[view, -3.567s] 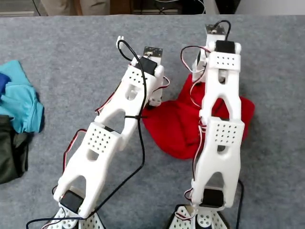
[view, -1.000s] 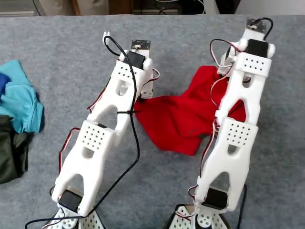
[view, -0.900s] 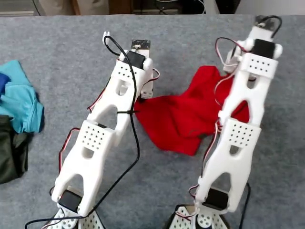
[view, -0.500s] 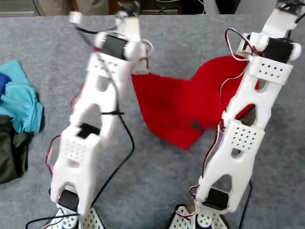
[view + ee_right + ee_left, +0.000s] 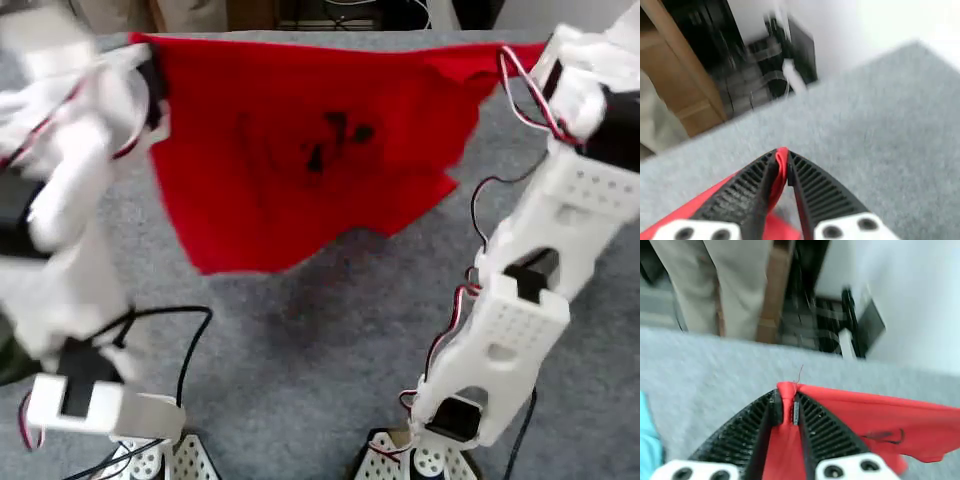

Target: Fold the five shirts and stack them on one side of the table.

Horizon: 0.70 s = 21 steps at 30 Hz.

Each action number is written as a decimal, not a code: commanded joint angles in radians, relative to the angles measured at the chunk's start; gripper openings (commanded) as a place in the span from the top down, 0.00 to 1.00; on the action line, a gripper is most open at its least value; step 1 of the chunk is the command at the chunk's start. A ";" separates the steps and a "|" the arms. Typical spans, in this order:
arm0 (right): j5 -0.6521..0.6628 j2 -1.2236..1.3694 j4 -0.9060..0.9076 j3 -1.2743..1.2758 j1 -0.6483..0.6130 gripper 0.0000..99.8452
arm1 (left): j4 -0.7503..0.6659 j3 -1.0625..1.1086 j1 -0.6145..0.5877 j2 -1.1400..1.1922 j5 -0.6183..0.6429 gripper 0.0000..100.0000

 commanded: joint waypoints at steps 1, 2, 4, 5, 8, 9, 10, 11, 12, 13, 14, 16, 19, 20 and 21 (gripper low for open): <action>-0.014 -0.185 -0.031 -0.041 0.033 0.99 | 0.009 0.025 -0.080 -0.136 -0.044 0.98; -0.014 -0.223 -0.031 -0.039 0.033 0.99 | 0.009 0.057 -0.089 -0.174 -0.057 0.98; -0.012 -0.305 -0.031 -0.039 0.031 0.99 | 0.009 0.138 -0.100 -0.260 -0.089 0.98; -0.009 -0.344 -0.031 -0.038 0.031 0.99 | 0.009 0.184 -0.097 -0.306 -0.104 0.98; -0.005 -0.458 -0.031 -0.038 0.035 0.99 | 0.009 0.325 -0.092 -0.466 -0.140 0.98; -0.003 -0.496 -0.031 -0.036 0.035 0.99 | 0.009 0.367 -0.092 -0.522 -0.149 0.98; 0.008 -0.533 -0.031 -0.036 0.033 0.99 | 0.009 0.408 -0.092 -0.581 -0.150 0.98; 0.017 -0.567 -0.031 -0.036 0.033 0.99 | 0.009 0.439 -0.092 -0.639 -0.152 0.98; 0.023 -0.599 -0.031 -0.036 0.033 0.99 | 0.008 0.466 -0.092 -0.696 -0.155 0.98; 0.023 -0.631 -0.031 -0.036 0.038 0.99 | 0.008 0.493 -0.092 -0.742 -0.155 0.98; 0.023 -0.661 -0.031 -0.035 0.041 0.99 | 0.008 0.517 -0.098 -0.788 -0.155 0.98; 0.048 -0.713 -0.031 -0.035 0.041 0.99 | 0.008 0.557 -0.100 -0.863 -0.155 0.98; 0.092 -0.788 -0.055 -0.035 0.041 0.99 | 0.006 0.582 -0.100 -0.944 -0.157 0.98; 0.106 -0.809 -0.069 -0.035 0.042 0.99 | 0.006 0.585 -0.100 -0.960 -0.157 0.98; 0.121 -0.826 -0.081 -0.035 0.042 0.99 | 0.006 0.585 -0.100 -0.970 -0.157 0.98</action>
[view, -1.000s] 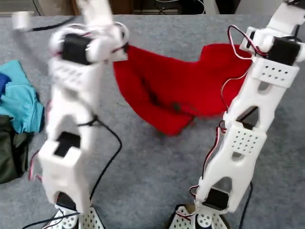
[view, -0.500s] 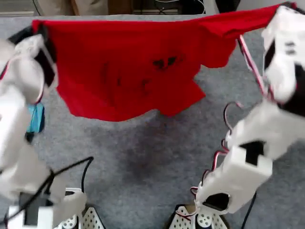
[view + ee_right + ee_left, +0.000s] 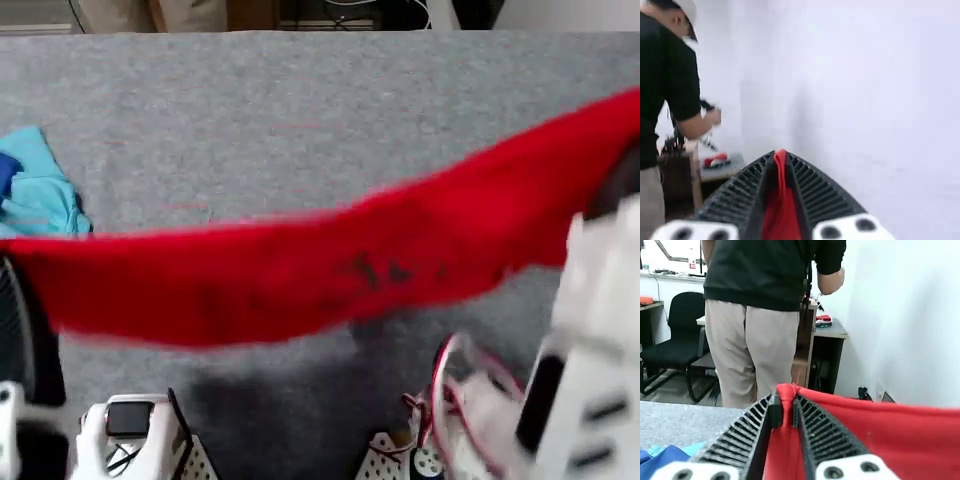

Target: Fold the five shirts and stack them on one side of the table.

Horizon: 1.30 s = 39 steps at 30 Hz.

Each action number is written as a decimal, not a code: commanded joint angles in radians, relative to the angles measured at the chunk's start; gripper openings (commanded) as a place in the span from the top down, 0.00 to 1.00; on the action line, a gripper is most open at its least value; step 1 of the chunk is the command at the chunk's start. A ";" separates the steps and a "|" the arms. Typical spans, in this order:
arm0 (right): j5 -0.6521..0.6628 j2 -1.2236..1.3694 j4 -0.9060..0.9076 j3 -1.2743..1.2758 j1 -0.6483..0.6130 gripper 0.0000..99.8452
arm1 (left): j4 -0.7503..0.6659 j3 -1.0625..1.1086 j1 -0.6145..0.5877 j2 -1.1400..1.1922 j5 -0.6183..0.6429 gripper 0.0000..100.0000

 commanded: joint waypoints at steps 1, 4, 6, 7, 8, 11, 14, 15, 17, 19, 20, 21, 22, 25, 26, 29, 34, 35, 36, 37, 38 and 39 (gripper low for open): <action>0.054 -0.067 -0.064 0.004 0.021 0.99 | 0.006 0.009 -0.008 -0.030 -0.009 0.98; 0.081 -0.081 -0.103 0.004 0.021 0.99 | 0.006 0.012 -0.008 -0.028 -0.009 0.98; 0.092 -0.079 -0.114 0.021 0.021 0.99 | 0.006 0.034 -0.008 -0.027 -0.009 0.98; 0.092 -0.079 -0.114 0.047 0.021 0.99 | 0.003 0.058 -0.008 -0.027 -0.009 0.98; 0.092 -0.079 -0.114 0.085 0.021 0.99 | -0.009 0.089 -0.008 -0.027 -0.009 0.98; 0.091 -0.079 -0.115 0.220 0.013 0.99 | -0.078 0.203 -0.008 -0.028 -0.009 0.98; 0.089 -0.079 -0.160 0.418 0.012 0.99 | -0.180 0.353 -0.008 -0.028 -0.009 0.98; 0.089 -0.079 -0.195 0.489 0.012 0.99 | -0.226 0.416 -0.008 -0.028 -0.009 0.98; 0.089 -0.079 -0.278 0.638 0.012 0.99 | -0.347 0.566 -0.008 -0.028 -0.009 0.98; 0.087 -0.079 -0.368 0.794 0.010 0.99 | -0.502 0.741 -0.008 -0.028 -0.003 0.98; 0.084 -0.079 -0.411 0.883 0.005 0.99 | -0.588 0.832 -0.009 -0.028 -0.002 0.98; 0.074 -0.079 -0.454 0.975 -0.012 0.99 | -0.675 0.919 -0.009 -0.028 0.000 0.98; 0.066 -0.081 -0.497 1.069 -0.027 0.99 | -0.761 1.010 -0.009 -0.028 0.000 0.98; 0.061 -0.081 -0.655 1.342 -0.062 0.99 | -1.031 1.274 -0.009 -0.027 0.000 0.98; 0.061 -0.081 -0.724 1.429 -0.082 0.99 | -1.134 1.359 -0.008 -0.027 0.000 0.98; 0.061 -0.079 -0.953 1.687 -0.133 0.99 | -1.438 1.603 -0.008 -0.007 -0.008 0.98; 0.069 -0.019 -1.307 1.982 -0.228 0.99 | -1.665 1.720 -0.012 0.156 -0.071 0.98; 0.069 0.013 -1.352 2.003 -0.239 0.99 | -1.672 1.699 -0.026 0.199 -0.071 0.98; 0.069 0.048 -1.389 2.011 -0.248 0.99 | -1.677 1.666 -0.041 0.245 -0.069 0.98; 0.069 0.087 -1.419 2.009 -0.254 0.99 | -1.677 1.626 -0.055 0.289 -0.069 0.98; 0.069 0.125 -1.448 2.005 -0.259 0.99 | -1.677 1.580 -0.068 0.337 -0.061 0.98; 0.069 0.165 -1.481 1.991 -0.260 0.99 | -1.676 1.531 -0.077 0.389 -0.048 0.98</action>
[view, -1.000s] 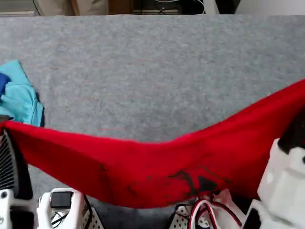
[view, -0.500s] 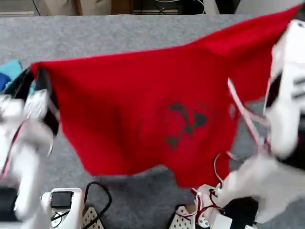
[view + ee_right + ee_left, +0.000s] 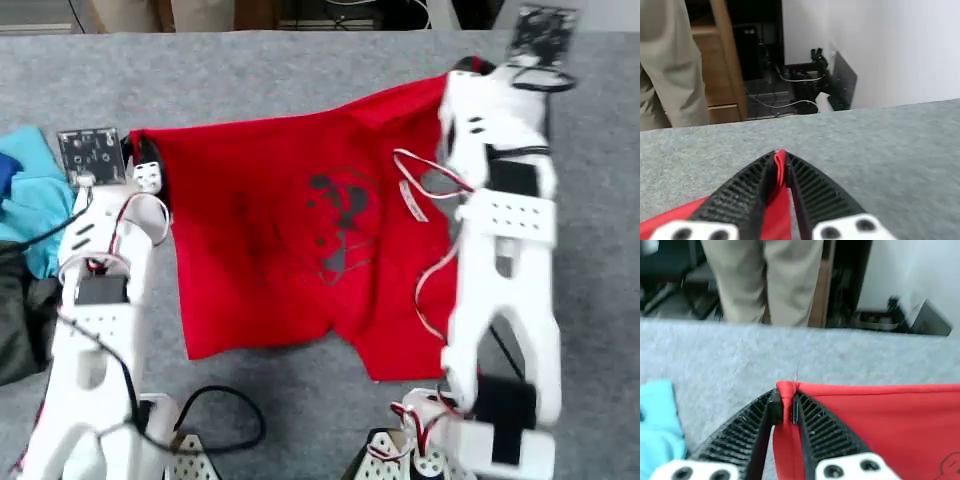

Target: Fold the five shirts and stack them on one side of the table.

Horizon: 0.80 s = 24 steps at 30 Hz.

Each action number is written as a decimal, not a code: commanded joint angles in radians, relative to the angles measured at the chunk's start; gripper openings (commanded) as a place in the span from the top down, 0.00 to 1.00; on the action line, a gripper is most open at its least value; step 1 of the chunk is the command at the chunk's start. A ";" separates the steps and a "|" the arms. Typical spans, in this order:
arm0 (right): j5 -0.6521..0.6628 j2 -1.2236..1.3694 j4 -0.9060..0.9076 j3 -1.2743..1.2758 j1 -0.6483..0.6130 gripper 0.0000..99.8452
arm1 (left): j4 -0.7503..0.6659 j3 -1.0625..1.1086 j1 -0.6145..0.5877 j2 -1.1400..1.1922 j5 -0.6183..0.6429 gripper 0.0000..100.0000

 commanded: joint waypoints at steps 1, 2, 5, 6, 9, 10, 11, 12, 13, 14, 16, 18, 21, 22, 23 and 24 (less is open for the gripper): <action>-0.005 0.110 -0.144 -0.022 -0.016 0.99 | -0.031 -0.189 -0.049 0.154 0.029 0.98; -0.005 0.145 -0.170 -0.041 -0.016 0.99 | -0.029 -0.241 -0.061 0.205 0.041 0.98; -0.005 0.245 -0.209 -0.133 -0.016 0.99 | -0.028 -0.396 -0.075 0.357 0.054 0.98; -0.003 0.275 -0.209 -0.176 -0.016 0.99 | -0.026 -0.440 -0.077 0.403 0.054 0.98; -0.002 0.355 -0.204 -0.320 -0.010 0.99 | -0.026 -0.548 -0.069 0.515 0.054 0.98; 0.003 0.378 -0.203 -0.371 -0.008 0.99 | -0.026 -0.578 -0.064 0.544 0.054 0.98; 0.023 0.403 -0.203 -0.418 -0.007 0.99 | -0.015 -0.605 -0.051 0.567 0.054 0.98; 0.046 0.426 -0.203 -0.461 -0.007 0.99 | 0.012 -0.631 -0.040 0.587 0.054 0.98; 0.063 0.450 -0.203 -0.501 -0.007 0.99 | 0.049 -0.658 -0.028 0.608 0.054 0.98; 0.074 0.475 -0.203 -0.539 -0.007 0.99 | 0.094 -0.686 -0.015 0.625 0.054 0.98; 0.081 0.527 -0.203 -0.604 -0.007 0.99 | 0.172 -0.735 0.014 0.659 0.054 0.98; 0.081 0.578 -0.203 -0.654 -0.007 0.99 | 0.213 -0.775 0.029 0.697 0.054 0.98; 0.081 0.653 -0.203 -0.725 0.002 0.99 | 0.229 -0.830 0.028 0.759 0.054 0.98; 0.080 0.676 -0.201 -0.750 0.002 0.99 | 0.229 -0.844 0.025 0.780 0.054 0.98; 0.080 0.699 -0.189 -0.771 0.004 0.99 | 0.230 -0.856 0.021 0.802 0.054 0.98; 0.080 0.717 -0.157 -0.794 0.004 0.99 | 0.230 -0.865 0.021 0.823 0.054 0.98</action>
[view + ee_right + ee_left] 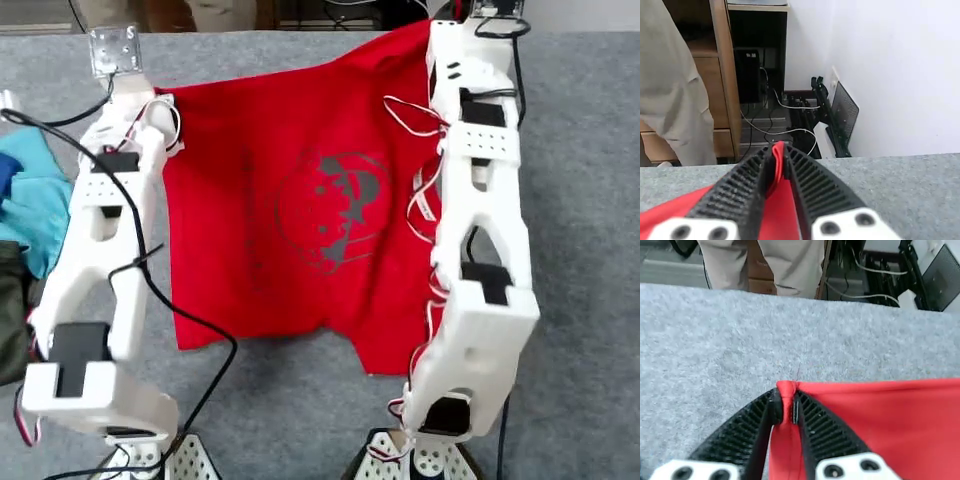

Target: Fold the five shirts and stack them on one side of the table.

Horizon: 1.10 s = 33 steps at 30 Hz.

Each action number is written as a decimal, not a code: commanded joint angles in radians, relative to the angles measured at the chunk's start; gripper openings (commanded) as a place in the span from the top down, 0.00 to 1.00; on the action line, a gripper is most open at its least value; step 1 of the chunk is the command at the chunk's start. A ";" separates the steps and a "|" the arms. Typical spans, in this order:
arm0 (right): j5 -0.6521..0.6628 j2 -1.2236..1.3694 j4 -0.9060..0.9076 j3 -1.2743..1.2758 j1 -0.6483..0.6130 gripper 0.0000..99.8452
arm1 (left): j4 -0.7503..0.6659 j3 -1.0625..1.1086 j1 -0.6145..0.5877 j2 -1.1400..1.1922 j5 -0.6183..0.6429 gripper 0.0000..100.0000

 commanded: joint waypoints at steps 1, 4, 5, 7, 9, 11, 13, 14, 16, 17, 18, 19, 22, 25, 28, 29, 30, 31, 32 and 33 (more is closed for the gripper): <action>0.009 0.041 0.066 -0.140 0.018 0.99 | 0.005 -0.087 -0.006 0.041 0.011 0.98; 0.005 0.097 0.210 -0.232 0.016 0.99 | 0.005 -0.094 -0.006 0.076 0.011 0.98; 0.005 0.113 0.250 -0.260 0.018 0.99 | 0.005 -0.092 -0.006 0.079 0.011 0.98; 0.003 0.140 0.333 -0.308 0.024 0.99 | 0.006 -0.086 -0.005 0.079 0.011 0.98; 0.003 0.157 0.428 -0.352 0.027 1.00 | 0.035 -0.094 -0.003 0.079 0.011 0.98; 0.003 0.166 0.525 -0.392 0.030 1.00 | 0.109 -0.109 0.003 0.079 0.008 0.98; 0.006 0.168 0.609 -0.426 0.030 1.00 | 0.216 -0.147 0.005 0.079 0.008 0.98; 0.008 0.168 0.641 -0.437 0.031 1.00 | 0.272 -0.172 0.005 0.079 0.009 0.98; 0.009 0.166 0.700 -0.460 0.033 1.00 | 0.388 -0.218 0.005 0.082 0.009 0.98; 0.009 0.165 0.727 -0.470 0.033 1.00 | 0.442 -0.239 0.006 0.082 0.009 0.98; 0.009 0.165 0.755 -0.483 0.033 1.00 | 0.493 -0.258 0.011 0.085 0.008 0.98; 0.009 0.163 0.786 -0.498 0.033 1.00 | 0.539 -0.275 0.014 0.087 0.006 0.98; 0.011 0.163 0.896 -0.556 0.033 1.00 | 0.643 -0.301 0.025 0.087 0.005 0.98; 0.018 0.163 1.031 -0.630 0.033 1.00 | 0.712 -0.299 0.049 0.085 0.005 0.98; 0.091 0.163 1.171 -0.711 0.033 1.00 | 0.767 -0.298 0.055 0.081 0.005 0.98; 0.109 0.163 1.215 -0.742 0.033 1.00 | 0.781 -0.296 0.054 0.081 0.005 0.98; 0.121 0.163 1.260 -0.773 0.033 1.00 | 0.792 -0.295 0.051 0.079 0.005 0.98; 0.133 0.163 1.306 -0.800 0.039 1.00 | 0.801 -0.293 0.048 0.079 0.005 0.98; 0.146 0.165 1.347 -0.828 0.047 1.00 | 0.813 -0.293 0.046 0.079 0.003 0.98; 0.155 0.168 1.384 -0.857 0.053 1.00 | 0.822 -0.293 0.046 0.079 0.003 0.98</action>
